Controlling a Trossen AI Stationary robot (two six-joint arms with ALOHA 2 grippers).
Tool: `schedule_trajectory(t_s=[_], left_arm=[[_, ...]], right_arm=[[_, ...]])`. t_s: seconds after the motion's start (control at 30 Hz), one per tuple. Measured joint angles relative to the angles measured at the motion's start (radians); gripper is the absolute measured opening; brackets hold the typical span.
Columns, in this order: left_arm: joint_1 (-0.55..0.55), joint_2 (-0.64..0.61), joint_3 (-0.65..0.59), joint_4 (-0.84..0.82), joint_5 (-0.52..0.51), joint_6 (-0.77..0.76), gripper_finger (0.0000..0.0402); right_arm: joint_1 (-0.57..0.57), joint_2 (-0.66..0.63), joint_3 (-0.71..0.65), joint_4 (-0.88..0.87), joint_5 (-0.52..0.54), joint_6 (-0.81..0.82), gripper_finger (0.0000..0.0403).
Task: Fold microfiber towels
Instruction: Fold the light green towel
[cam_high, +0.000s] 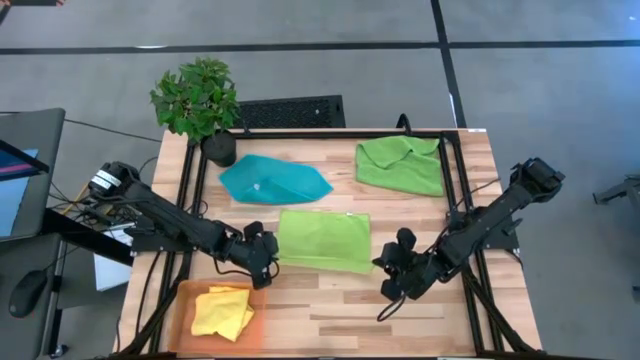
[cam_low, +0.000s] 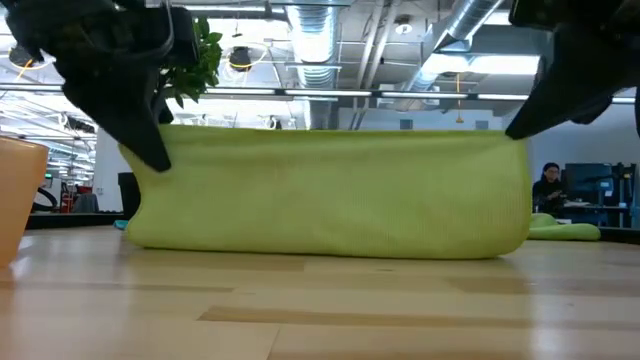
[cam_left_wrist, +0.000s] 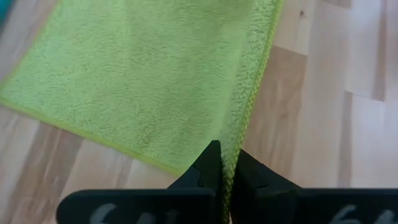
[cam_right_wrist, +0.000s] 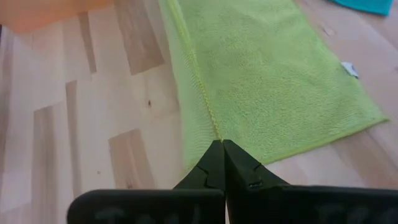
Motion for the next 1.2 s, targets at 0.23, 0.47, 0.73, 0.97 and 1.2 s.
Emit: schedule_trajectory(t_s=[0.23, 0.47, 0.73, 0.97, 1.2], left_arm=[[0.027, 0.0, -0.042, 0.029, -0.061, -0.024, 0.0], [0.092, 0.0, -0.052, 0.03, -0.087, -0.043, 0.0], [0.162, 0.0, -0.052, 0.032, -0.106, -0.039, 0.0], [0.206, 0.0, -0.051, 0.029, -0.134, -0.001, 0.0011], [0.229, 0.0, -0.052, 0.026, -0.129, 0.01, 0.0066]], right_arm=[[-0.098, 0.0, -0.004, -0.01, -0.009, -0.042, 0.0011], [-0.247, 0.0, -0.004, -0.059, -0.022, -0.071, 0.0011], [-0.347, 0.018, -0.005, -0.079, -0.079, -0.124, 0.0011], [-0.391, 0.039, -0.003, -0.072, -0.075, -0.143, 0.0015], [-0.428, 0.05, -0.005, -0.075, -0.095, -0.15, 0.0036]])
